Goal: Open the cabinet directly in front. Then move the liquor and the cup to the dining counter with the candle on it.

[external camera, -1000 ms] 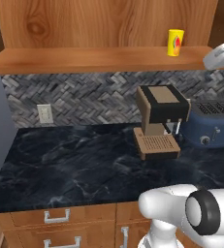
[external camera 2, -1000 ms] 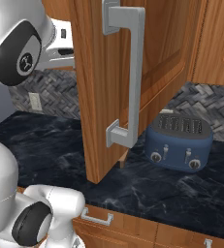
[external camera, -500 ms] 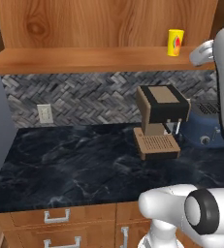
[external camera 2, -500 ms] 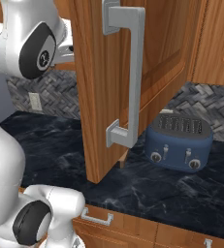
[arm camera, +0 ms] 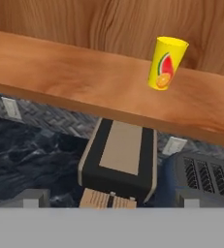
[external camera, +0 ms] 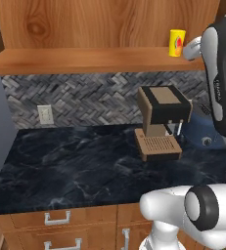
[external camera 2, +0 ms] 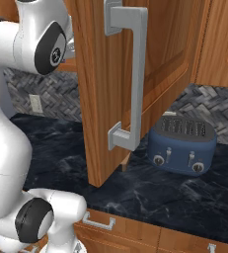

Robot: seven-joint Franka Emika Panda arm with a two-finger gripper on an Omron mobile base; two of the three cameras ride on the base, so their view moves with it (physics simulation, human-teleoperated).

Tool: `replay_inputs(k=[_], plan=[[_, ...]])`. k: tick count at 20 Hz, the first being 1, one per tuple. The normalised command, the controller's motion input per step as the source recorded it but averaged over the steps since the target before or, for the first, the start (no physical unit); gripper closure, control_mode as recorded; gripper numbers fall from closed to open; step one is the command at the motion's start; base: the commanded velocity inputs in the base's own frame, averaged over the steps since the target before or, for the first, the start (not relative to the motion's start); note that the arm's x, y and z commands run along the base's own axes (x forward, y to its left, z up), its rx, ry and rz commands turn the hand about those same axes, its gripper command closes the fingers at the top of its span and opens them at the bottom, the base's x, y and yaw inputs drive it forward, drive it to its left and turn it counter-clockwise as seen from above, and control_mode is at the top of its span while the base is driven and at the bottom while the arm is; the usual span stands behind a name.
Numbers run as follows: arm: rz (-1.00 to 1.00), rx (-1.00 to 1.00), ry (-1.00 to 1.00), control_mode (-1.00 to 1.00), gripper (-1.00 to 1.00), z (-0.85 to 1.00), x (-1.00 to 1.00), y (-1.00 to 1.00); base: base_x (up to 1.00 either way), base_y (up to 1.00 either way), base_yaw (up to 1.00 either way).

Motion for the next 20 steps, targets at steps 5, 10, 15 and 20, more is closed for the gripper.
replay_inputs(k=[5, 10, 15, 20], plan=[[-0.11, 0.0, -0.17, -1.0, -1.0, 0.12, 0.31, -0.03, 0.0, 0.0, 0.0], [-0.02, 0.0, -0.05, -1.0, -1.0, 0.0, 0.31, 0.0, 0.0, 0.0, 0.0], [0.0, 0.0, 0.0, -1.0, -1.0, 0.13, 0.42, 0.0, 0.0, 0.0, 0.0], [-0.03, 0.0, 0.0, -1.0, -1.0, 0.28, 0.24, 0.0, 0.0, 0.0, 0.0]])
